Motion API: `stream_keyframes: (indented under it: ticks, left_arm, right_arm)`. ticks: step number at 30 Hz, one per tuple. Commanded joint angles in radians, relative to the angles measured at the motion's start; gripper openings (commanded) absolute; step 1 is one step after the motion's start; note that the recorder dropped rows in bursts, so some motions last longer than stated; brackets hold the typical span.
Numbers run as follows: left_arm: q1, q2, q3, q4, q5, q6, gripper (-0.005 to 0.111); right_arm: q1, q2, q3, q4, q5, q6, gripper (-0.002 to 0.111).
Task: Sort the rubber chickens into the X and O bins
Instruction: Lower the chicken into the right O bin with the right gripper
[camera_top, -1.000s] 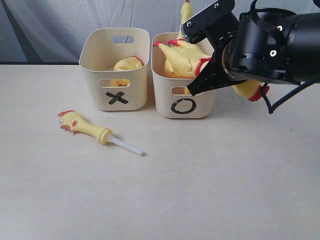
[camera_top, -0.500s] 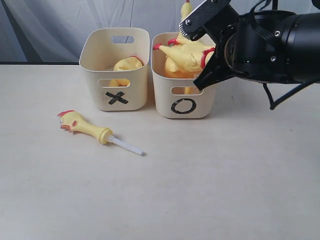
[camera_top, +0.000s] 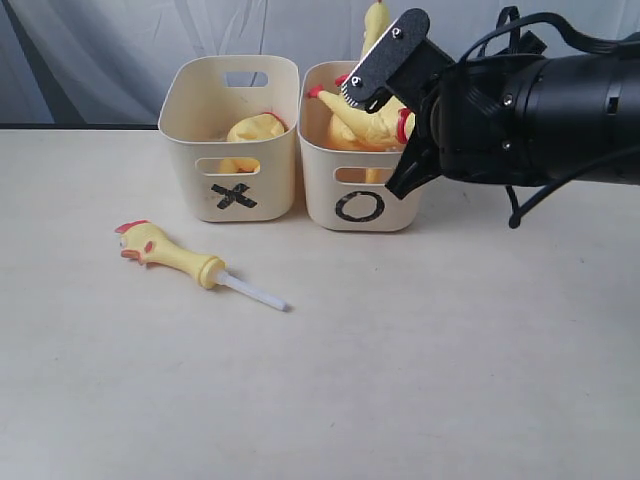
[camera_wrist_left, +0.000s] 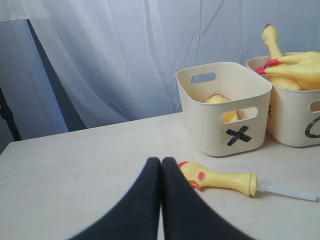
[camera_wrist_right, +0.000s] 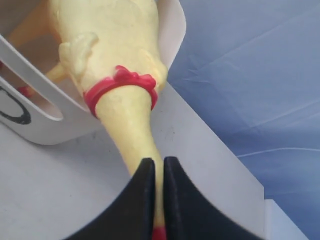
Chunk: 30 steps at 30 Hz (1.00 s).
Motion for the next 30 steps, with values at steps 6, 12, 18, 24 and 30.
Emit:
stream_keyframes:
  ticks: [6,12,18,24,30]
  left_arm:
    - [0.005,-0.005,0.001,-0.003,0.001,-0.001,0.0]
    - [0.005,-0.005,0.001,-0.003,0.0,-0.001,0.0]
    - [0.005,-0.005,0.001,-0.003,-0.003,-0.001,0.0]
    - [0.005,-0.005,0.001,-0.003,-0.005,-0.001,0.0]
    - [0.005,-0.005,0.001,-0.003,-0.006,-0.001,0.0]
  right_arm:
    - [-0.004,0.0,0.0,-0.022,0.019,-0.006,-0.001]
    - [-0.004,0.0,0.0,0.015,0.042,-0.006,0.0]
    - [-0.004,0.0,0.0,0.047,0.034,-0.033,0.024]
    - [-0.004,0.0,0.0,0.047,0.036,-0.033,0.037]
    - [-0.004,0.0,0.0,0.025,0.032,-0.033,0.045]
